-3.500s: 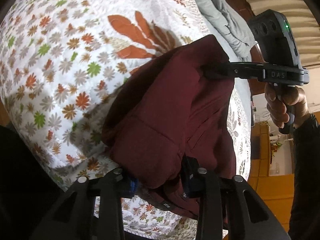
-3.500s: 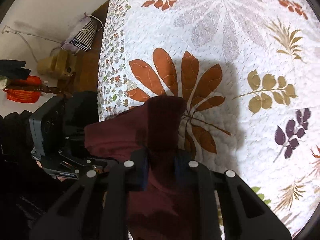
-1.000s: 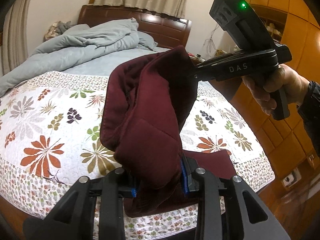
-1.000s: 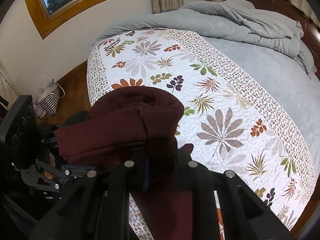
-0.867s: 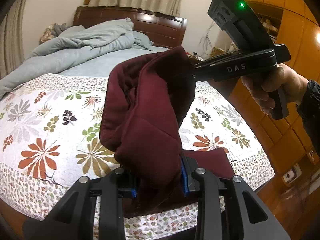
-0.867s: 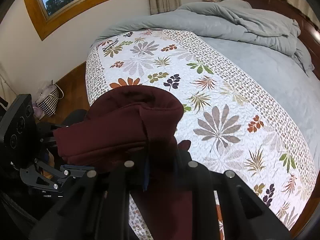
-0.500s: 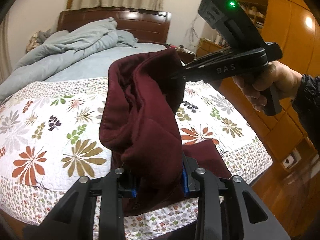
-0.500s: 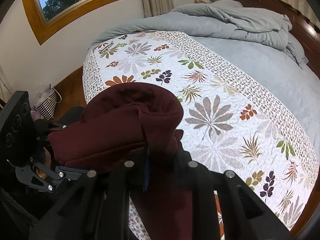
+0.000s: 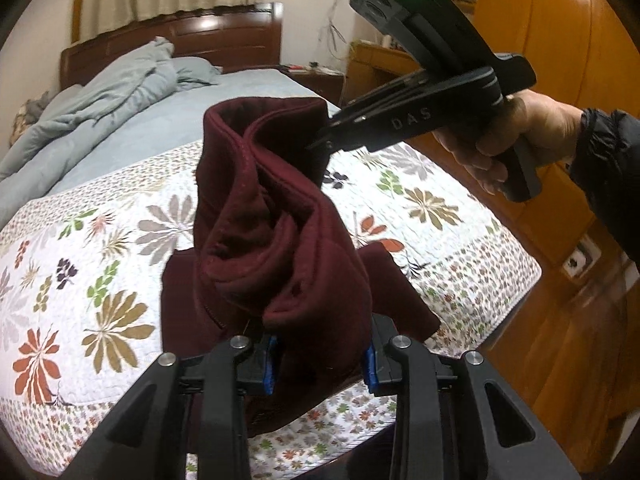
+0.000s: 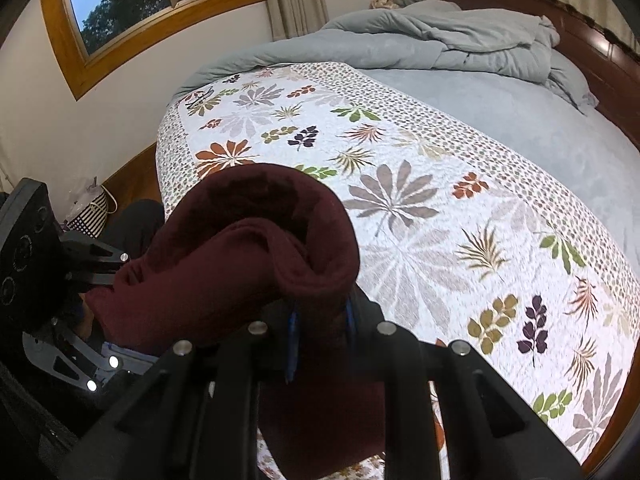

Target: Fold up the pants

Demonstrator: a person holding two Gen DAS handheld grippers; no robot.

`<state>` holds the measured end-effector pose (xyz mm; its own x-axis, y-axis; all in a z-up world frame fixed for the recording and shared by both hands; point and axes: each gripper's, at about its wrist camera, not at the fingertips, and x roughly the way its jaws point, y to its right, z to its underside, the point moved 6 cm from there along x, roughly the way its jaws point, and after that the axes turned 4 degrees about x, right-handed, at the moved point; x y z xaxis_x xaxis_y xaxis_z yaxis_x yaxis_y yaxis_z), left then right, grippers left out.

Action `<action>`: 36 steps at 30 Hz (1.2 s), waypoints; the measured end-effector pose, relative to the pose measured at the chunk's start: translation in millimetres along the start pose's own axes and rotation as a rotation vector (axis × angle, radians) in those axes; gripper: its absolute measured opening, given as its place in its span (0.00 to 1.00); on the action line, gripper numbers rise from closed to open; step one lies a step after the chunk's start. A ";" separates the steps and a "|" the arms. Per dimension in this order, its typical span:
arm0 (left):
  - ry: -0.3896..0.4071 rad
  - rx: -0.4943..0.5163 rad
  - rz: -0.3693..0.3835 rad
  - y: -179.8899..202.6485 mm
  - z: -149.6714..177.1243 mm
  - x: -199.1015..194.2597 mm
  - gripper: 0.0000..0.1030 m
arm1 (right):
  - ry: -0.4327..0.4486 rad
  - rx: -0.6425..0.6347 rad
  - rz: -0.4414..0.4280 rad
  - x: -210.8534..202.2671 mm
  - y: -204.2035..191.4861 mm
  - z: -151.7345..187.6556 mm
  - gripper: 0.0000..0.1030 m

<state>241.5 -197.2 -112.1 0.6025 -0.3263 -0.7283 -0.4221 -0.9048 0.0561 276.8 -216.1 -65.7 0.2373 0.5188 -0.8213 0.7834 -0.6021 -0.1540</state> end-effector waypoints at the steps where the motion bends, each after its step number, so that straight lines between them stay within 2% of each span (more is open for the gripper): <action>1: -0.009 0.011 0.003 4.9 -0.3 4.5 0.30 | 0.005 0.005 0.002 -1.2 4.2 5.6 0.18; 9: -0.084 0.092 0.015 36.2 6.9 42.5 0.30 | 0.034 -0.005 0.021 -0.5 27.3 42.9 0.18; 20: -0.191 0.201 -0.001 71.1 30.7 96.7 0.30 | -0.005 0.049 0.009 22.9 58.9 97.9 0.19; 23: -0.204 0.247 -0.018 81.0 37.9 105.1 0.31 | -0.010 0.083 0.010 28.6 67.2 113.9 0.22; 25: -0.211 0.284 -0.028 86.3 43.2 109.1 0.34 | -0.015 0.122 0.018 31.0 73.7 125.0 0.29; 26: -0.214 0.298 -0.020 89.3 46.1 110.4 0.38 | -0.022 0.155 0.023 31.7 77.9 130.3 0.34; 27: -0.216 0.306 -0.006 91.2 47.7 110.2 0.47 | -0.029 0.229 0.019 31.5 84.6 138.7 0.38; 28: -0.215 0.314 0.013 94.2 49.9 108.8 0.51 | -0.028 0.308 0.008 29.8 90.8 146.6 0.43; 29: -0.202 0.312 0.034 95.8 51.0 103.8 0.53 | -0.018 0.385 0.004 26.3 95.7 154.2 0.53; 31: -0.174 0.276 0.130 96.6 52.1 86.6 0.61 | 0.028 0.568 -0.009 14.6 103.3 175.8 0.57; 33: -0.166 0.212 0.228 91.4 53.4 70.7 0.67 | 0.106 0.752 -0.043 0.9 104.4 199.2 0.63; 34: -0.171 0.146 0.300 84.4 54.4 60.0 0.71 | 0.156 0.834 -0.072 -6.8 102.1 208.7 0.66; 35: -0.172 0.076 0.371 74.7 54.2 49.5 0.72 | 0.220 0.926 -0.113 -15.2 95.3 219.9 0.75; 36: -0.165 0.035 0.405 66.1 52.8 42.3 0.73 | 0.282 0.996 -0.171 -22.3 82.7 229.5 0.79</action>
<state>203.3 -256.4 -175.3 0.2687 -0.6018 -0.7521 -0.6261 -0.7024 0.3384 204.4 -416.7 -186.1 0.3935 0.6899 -0.6076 0.0226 -0.6680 -0.7438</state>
